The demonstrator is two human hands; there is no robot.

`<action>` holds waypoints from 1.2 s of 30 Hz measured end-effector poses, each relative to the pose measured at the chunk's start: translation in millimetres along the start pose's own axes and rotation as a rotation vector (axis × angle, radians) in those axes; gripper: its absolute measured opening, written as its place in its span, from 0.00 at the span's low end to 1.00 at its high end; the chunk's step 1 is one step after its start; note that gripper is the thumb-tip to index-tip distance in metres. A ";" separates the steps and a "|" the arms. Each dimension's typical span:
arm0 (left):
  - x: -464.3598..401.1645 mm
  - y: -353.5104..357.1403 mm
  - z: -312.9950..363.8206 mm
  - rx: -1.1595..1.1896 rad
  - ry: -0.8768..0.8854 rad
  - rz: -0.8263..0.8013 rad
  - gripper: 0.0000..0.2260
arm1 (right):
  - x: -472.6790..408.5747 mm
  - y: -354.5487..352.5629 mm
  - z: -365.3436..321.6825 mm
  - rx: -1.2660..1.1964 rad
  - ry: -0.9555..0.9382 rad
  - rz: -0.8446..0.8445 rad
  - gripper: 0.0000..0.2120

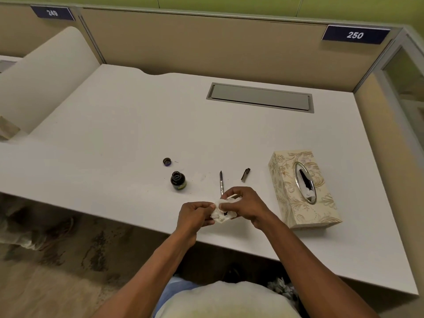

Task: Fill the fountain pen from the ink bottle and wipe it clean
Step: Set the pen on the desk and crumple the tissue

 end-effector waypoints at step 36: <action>26.1 22.1 -14.9 -0.148 0.070 -0.273 0.07 | 105.1 53.1 33.6 0.159 -0.284 0.813 0.10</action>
Point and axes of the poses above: each hand's wrist, its own x-axis away from the middle knuckle, its own y-axis out of the palm, z = x × y, the point moved 9 cm from there along -x, towards the middle knuckle, and after that the axes turned 13 degrees about -z, right-handed, at the moved point
